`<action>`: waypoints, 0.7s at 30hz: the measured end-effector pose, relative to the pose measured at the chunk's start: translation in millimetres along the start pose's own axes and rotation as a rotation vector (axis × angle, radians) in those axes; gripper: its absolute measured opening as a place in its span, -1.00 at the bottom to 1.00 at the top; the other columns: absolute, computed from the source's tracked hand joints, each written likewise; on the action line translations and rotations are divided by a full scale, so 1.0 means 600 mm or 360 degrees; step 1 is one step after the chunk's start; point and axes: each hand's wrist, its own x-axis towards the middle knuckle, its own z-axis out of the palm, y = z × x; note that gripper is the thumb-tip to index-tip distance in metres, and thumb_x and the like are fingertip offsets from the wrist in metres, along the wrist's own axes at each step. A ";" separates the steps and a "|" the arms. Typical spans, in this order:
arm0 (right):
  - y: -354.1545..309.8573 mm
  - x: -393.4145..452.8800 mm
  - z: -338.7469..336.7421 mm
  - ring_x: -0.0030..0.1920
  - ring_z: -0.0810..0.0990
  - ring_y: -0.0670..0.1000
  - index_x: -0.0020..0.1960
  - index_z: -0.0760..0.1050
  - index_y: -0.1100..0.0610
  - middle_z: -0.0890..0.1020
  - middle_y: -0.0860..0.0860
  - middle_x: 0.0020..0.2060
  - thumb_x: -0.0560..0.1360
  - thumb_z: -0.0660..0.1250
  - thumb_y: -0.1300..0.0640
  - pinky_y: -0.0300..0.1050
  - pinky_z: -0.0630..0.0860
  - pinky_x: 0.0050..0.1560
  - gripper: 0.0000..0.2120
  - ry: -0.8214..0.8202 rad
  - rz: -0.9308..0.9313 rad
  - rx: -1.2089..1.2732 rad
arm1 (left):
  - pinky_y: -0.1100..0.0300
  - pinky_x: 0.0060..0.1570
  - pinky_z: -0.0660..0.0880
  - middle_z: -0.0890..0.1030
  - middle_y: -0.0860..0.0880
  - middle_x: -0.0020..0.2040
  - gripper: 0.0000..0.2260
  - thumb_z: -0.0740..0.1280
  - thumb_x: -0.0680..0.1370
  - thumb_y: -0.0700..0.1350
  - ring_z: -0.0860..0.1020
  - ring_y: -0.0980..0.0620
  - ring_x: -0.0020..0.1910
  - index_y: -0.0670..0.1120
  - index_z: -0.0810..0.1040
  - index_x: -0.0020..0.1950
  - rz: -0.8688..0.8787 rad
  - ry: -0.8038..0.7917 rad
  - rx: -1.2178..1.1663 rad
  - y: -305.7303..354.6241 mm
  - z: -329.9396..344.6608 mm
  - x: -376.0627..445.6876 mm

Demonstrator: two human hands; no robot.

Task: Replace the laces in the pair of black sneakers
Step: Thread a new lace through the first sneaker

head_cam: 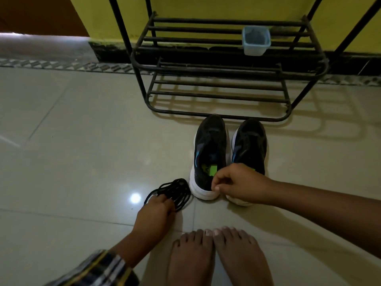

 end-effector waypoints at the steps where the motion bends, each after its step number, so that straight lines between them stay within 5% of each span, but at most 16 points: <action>1: 0.002 0.001 0.000 -0.10 0.60 -0.19 0.00 0.63 0.11 0.67 -0.06 -0.10 0.51 0.33 0.19 -0.19 0.54 0.03 -0.87 0.0008 0.0000 0.0008 | 0.21 -0.33 0.34 0.57 -0.01 -0.17 -0.89 0.30 0.48 -0.12 0.54 -0.04 -0.14 -0.10 0.59 -0.19 0.0051 0.0044 0.0005 -0.001 -0.005 0.002; 4: -0.001 0.004 0.001 -0.18 0.53 -0.33 0.11 0.59 0.04 0.61 -0.12 -0.10 0.49 0.35 0.19 -0.40 0.46 -0.08 -0.79 0.0057 -0.0050 0.0029 | 0.16 -0.33 0.40 0.53 0.02 -0.29 -0.88 0.26 0.48 -0.08 0.48 0.03 -0.29 -0.07 0.48 -0.23 0.0055 0.0211 -0.0248 0.015 -0.034 0.006; 9: -0.037 0.014 0.004 -0.20 0.36 -0.55 0.36 0.39 -0.01 0.43 -0.12 0.18 0.50 0.35 0.16 -0.61 0.28 -0.18 -0.55 0.0025 -0.0278 -0.0004 | 0.29 -0.25 0.49 0.54 0.10 -0.23 -0.93 0.22 0.51 0.00 0.53 0.14 -0.24 0.03 0.44 -0.12 0.0279 0.0384 -0.0785 0.085 -0.109 0.018; 14: -0.060 0.016 0.000 -0.36 0.51 -0.18 -0.07 0.56 0.15 0.56 -0.06 -0.32 0.52 0.33 0.17 -0.23 0.46 -0.28 -0.94 0.0129 -0.0186 0.0214 | 0.32 -0.35 0.47 0.57 0.08 -0.29 -0.94 0.26 0.53 -0.05 0.55 0.10 -0.28 0.00 0.47 -0.03 0.0319 0.0559 -0.1047 0.116 -0.151 0.031; 17: -0.071 0.012 -0.024 -0.46 0.49 -0.13 -0.11 0.57 0.16 0.53 0.01 -0.42 0.56 0.27 0.17 -0.25 0.48 -0.40 -0.86 0.0209 -0.0136 0.0456 | 0.41 -0.40 0.37 0.54 0.03 -0.35 -0.95 0.26 0.53 -0.05 0.53 0.09 -0.31 0.01 0.49 -0.08 0.0284 0.0556 -0.1005 0.097 -0.147 0.037; 21: -0.083 0.009 -0.068 -0.54 0.37 -0.11 -0.23 0.51 0.11 0.42 -0.05 -0.55 0.58 0.21 0.09 -0.26 0.37 -0.48 -0.75 0.0461 -0.0123 0.0661 | 0.40 -0.35 0.39 0.53 0.22 -0.34 -0.83 0.23 0.61 -0.12 0.52 0.18 -0.33 0.08 0.50 -0.15 0.0161 0.0464 -0.0859 0.050 -0.119 0.035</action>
